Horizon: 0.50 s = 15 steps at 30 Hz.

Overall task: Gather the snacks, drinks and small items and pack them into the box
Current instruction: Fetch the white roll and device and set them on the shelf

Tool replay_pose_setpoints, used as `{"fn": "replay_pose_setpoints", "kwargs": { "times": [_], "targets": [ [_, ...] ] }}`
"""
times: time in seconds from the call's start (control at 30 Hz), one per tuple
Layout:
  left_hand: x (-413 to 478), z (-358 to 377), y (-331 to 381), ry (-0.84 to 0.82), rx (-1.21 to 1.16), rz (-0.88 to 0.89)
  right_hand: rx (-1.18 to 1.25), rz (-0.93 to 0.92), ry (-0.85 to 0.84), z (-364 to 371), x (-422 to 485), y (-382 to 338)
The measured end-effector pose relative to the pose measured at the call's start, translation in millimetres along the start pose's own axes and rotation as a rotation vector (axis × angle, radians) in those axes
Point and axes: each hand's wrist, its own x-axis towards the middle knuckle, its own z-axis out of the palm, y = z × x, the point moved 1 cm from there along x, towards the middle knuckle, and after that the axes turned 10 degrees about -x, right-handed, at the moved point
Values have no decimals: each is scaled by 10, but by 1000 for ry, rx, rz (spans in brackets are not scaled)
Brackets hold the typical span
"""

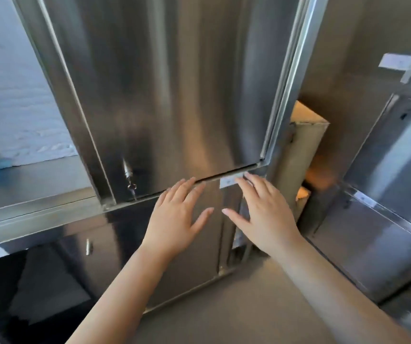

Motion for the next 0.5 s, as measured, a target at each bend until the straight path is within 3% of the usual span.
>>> {"fn": "replay_pose_setpoints", "kwargs": {
  "times": [0.2, 0.5],
  "targets": [
    [466, 646, 1131, -150, -80, 242, -93, 328, 38, -351, -756, 1189],
    [1209, 1780, 2577, -318, -205, 547, -261, 704, -34, -552, -1575, 2627]
  ]
}}
